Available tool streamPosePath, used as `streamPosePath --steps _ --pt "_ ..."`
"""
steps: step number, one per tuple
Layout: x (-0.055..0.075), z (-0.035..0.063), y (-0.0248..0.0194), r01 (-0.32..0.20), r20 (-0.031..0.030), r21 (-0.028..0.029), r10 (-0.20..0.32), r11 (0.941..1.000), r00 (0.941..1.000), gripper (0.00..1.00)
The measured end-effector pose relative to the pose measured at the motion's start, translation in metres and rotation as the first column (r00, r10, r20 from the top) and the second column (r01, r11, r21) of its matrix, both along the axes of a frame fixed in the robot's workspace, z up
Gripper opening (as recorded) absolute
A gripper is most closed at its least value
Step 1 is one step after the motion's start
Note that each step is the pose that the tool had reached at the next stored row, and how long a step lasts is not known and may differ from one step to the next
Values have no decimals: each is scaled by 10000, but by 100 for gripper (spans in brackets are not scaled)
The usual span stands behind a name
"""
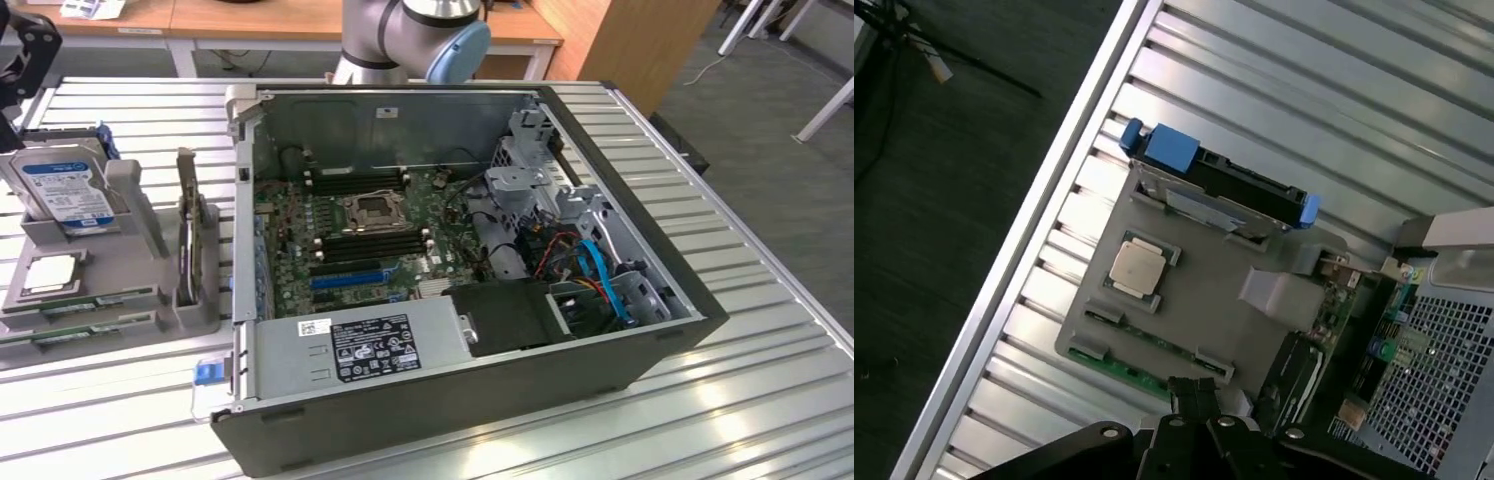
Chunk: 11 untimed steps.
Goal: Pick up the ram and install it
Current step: 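Pick up the ram and move it above insertion slot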
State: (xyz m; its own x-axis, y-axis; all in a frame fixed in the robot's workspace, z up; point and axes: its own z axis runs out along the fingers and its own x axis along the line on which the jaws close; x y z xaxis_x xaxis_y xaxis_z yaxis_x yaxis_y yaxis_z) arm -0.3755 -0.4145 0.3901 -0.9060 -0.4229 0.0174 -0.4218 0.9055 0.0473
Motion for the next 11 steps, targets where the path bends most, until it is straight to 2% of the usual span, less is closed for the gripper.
streamPosePath --steps 6,11 --pt "0 0 0 -958 0 8 958 9954 9954 10" --pt "0 0 0 -1757 2 18 1757 9844 9844 10"
